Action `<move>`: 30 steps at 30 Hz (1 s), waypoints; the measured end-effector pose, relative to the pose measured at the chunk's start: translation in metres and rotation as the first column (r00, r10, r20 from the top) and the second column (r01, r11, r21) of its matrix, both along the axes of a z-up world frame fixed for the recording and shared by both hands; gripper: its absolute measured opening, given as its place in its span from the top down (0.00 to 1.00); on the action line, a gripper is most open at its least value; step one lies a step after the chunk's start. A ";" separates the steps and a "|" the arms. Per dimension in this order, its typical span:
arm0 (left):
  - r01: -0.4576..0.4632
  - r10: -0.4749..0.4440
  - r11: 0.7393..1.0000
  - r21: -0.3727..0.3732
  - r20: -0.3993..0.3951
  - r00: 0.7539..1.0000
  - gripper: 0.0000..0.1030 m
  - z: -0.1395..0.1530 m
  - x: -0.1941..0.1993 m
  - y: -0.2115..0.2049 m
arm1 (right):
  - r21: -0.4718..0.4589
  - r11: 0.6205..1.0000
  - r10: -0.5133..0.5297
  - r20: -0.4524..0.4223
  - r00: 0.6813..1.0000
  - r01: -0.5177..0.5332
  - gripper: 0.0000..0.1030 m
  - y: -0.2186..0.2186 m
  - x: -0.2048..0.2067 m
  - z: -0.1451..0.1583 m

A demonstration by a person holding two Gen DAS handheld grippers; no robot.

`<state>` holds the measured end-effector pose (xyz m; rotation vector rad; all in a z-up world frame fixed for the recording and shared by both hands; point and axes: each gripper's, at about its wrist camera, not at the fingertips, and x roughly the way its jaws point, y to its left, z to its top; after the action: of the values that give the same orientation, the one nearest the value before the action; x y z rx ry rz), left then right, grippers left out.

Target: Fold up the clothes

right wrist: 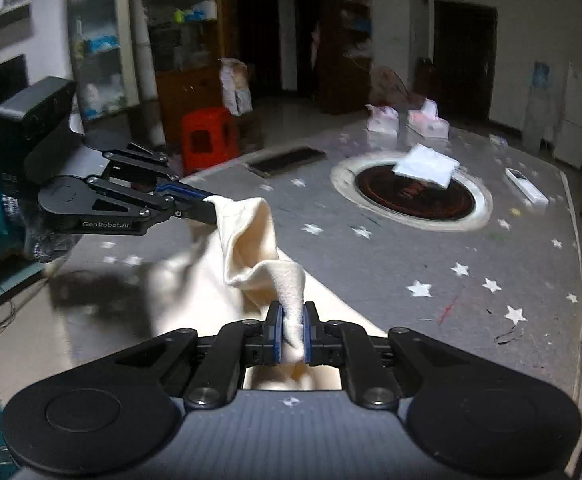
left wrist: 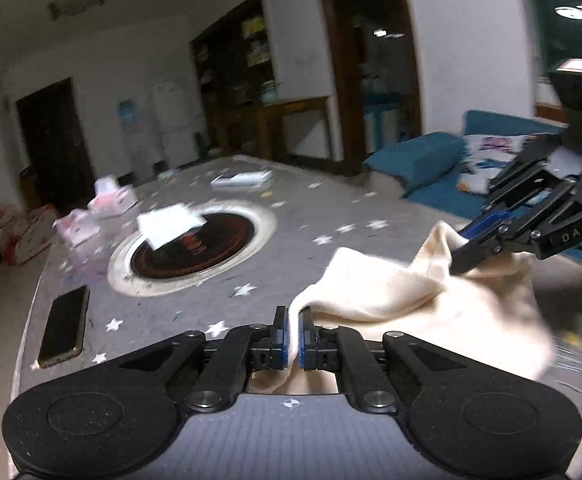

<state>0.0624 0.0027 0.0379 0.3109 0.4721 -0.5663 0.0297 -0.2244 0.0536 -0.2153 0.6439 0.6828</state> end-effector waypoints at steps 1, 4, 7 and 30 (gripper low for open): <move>-0.020 0.020 1.000 0.000 -0.012 1.000 0.94 -0.008 0.009 -0.002 | 0.003 0.999 -0.038 0.001 0.999 0.038 0.91 0.000 0.008 -0.008; -0.078 0.078 0.997 -0.001 -0.044 0.996 0.91 -0.031 0.030 -0.006 | 0.024 0.990 -0.141 -0.014 0.990 0.141 0.90 -0.002 0.028 -0.029; -0.126 0.126 0.992 0.000 -0.061 0.990 0.90 -0.046 0.036 -0.003 | 0.039 0.971 -0.237 -0.011 0.971 0.237 0.87 -0.005 0.039 -0.047; -0.182 0.179 0.983 -0.029 -0.083 0.980 0.50 -0.034 0.013 0.018 | 0.044 0.980 -0.184 -0.174 0.967 0.195 0.85 0.000 0.051 -0.070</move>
<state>0.0759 0.0203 0.0040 0.2083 0.5612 -0.4107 0.0810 -0.2240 -0.0169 -0.0376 0.7947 0.5384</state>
